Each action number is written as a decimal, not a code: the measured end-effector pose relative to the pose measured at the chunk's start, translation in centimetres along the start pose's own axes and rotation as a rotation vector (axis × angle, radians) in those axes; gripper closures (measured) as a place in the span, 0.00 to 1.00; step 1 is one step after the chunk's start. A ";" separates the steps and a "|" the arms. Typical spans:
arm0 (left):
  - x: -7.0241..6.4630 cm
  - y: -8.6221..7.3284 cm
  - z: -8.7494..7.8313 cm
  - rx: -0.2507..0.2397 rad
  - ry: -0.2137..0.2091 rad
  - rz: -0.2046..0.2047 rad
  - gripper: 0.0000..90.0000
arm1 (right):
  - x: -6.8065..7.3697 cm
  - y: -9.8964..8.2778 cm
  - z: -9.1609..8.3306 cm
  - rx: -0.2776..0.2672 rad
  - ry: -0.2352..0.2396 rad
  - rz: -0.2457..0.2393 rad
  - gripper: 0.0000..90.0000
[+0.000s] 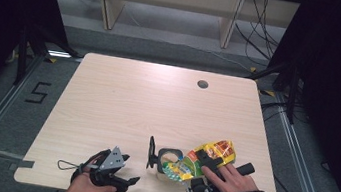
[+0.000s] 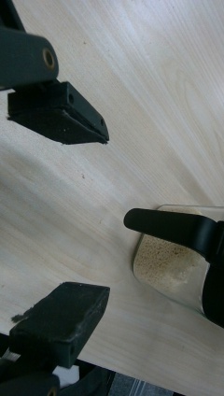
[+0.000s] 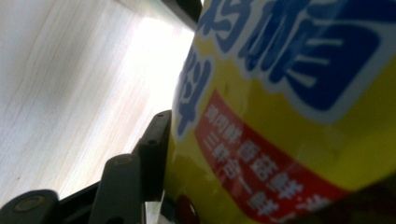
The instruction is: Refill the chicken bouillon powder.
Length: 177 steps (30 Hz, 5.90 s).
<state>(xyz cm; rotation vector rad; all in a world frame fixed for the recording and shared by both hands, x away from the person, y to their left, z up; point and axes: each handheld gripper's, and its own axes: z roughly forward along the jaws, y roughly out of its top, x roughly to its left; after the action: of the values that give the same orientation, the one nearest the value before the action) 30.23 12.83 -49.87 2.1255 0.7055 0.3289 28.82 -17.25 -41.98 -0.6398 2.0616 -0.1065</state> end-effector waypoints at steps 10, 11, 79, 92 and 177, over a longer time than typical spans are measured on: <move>0.0 0.0 0.0 0.000 -0.001 -0.007 0.23 | 0.2 0.1 0.0 -0.004 0.004 0.013 0.55; 0.0 0.0 0.0 -0.005 -0.005 -0.011 0.23 | 0.0 0.0 -0.1 0.005 -0.014 0.006 0.55; 0.1 0.1 0.0 -0.005 -0.006 0.004 0.23 | -0.2 -3.4 0.9 -0.063 0.039 0.134 0.57; 0.0 0.0 0.0 -0.004 -0.005 -0.008 0.23 | 0.7 -5.4 1.9 -0.137 0.081 0.293 0.57; 0.0 0.0 -0.1 -0.006 -0.001 -0.016 0.23 | 7.3 -15.1 5.4 -0.432 0.082 1.189 0.55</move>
<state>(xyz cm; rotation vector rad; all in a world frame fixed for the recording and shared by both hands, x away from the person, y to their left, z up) 30.14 12.91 -49.83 2.1133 0.7197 0.3205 36.21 -32.83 -45.76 0.4308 2.2356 1.0163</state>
